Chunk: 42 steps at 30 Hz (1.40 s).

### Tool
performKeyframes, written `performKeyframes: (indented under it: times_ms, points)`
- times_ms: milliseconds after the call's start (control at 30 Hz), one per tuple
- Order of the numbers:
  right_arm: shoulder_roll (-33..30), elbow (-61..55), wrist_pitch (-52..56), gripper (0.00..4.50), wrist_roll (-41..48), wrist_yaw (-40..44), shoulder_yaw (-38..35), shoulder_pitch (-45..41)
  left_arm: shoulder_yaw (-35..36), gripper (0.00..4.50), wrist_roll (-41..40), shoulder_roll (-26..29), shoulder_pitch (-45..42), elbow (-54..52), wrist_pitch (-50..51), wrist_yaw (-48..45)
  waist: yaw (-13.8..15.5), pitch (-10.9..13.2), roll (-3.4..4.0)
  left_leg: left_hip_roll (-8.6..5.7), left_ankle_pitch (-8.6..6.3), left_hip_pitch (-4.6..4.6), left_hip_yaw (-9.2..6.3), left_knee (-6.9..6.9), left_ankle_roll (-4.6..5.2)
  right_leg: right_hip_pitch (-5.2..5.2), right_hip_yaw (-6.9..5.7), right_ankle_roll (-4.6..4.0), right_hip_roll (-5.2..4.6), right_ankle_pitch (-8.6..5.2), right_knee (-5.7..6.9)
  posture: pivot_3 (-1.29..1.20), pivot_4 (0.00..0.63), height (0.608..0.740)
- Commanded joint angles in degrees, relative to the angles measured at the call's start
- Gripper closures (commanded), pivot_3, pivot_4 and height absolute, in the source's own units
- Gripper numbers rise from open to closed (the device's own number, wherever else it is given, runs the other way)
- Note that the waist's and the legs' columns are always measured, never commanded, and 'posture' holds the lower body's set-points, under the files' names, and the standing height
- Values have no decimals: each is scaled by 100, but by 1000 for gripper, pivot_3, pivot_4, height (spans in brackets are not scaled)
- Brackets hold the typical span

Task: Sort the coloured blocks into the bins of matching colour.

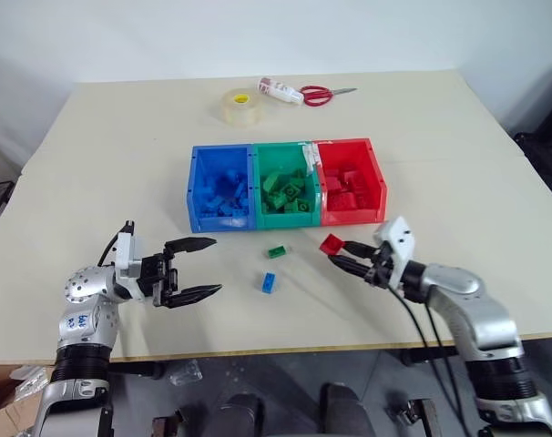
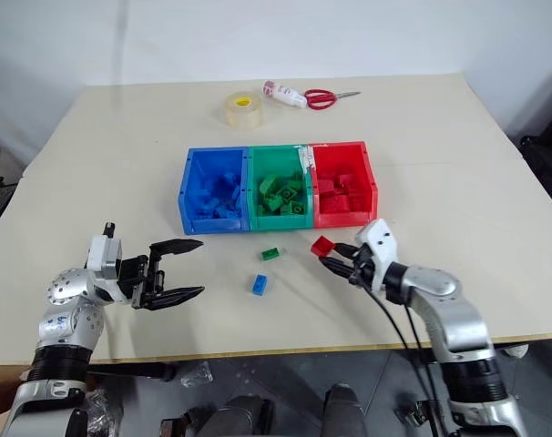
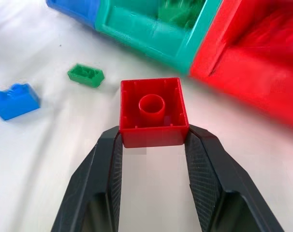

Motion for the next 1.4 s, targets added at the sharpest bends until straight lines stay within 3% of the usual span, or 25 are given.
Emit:
performKeyframes:
  times_ms: [33,333,600,633,700,967,1233,1400]
  points:
    - [-323,-17,-13,3042,92,-11,-344,-654,49,0,-73,30,-69,-28,-25,-90,-21,0,0,2,0,0,7,-1,0,-2,1,0,0,0,-1,0,150,740]
    - [-419,2606,-1110,3042,-933,29,182,-2787,7,0,-9,-9,-335,269,-101,-221,-3,0,-1,0,0,-1,7,-1,1,-4,0,0,-2,0,1,0,150,740]
    - [-350,3832,-1674,282,-1356,300,462,-3662,-12,0,-10,-35,-379,330,-172,-239,-39,0,0,1,0,-6,4,-5,1,-12,-2,0,-1,0,0,0,150,740]
    - [-356,3866,-1701,34,-1369,328,465,-3688,-14,0,-11,-35,-381,337,-180,-240,-38,1,0,1,0,-6,4,-4,1,-12,-2,0,-1,0,0,0,150,740]
    - [-430,3802,-1715,34,-1386,436,463,-3672,-14,0,-16,-34,-381,342,-187,-243,-34,0,0,1,0,-6,3,-4,1,-12,-3,0,-1,0,0,0,150,740]
    - [-910,2660,-1278,34,-1102,922,238,-2886,-49,0,-15,-23,-431,419,-165,-299,-11,0,0,0,0,-7,-1,-2,1,-11,-4,0,-1,0,1,0,150,740]
    - [-1823,663,-758,34,176,2013,-817,-647,-156,0,36,-10,-375,281,-92,-262,7,0,0,-4,-1,-11,-2,2,2,-9,-4,1,-4,0,1,0,150,740]
    - [-2207,468,-778,34,510,2486,-1279,293,-86,0,160,173,184,-468,20,207,-23,0,0,1,-2,-7,9,1,4,-7,-1,1,-3,0,-2,0,150,740]
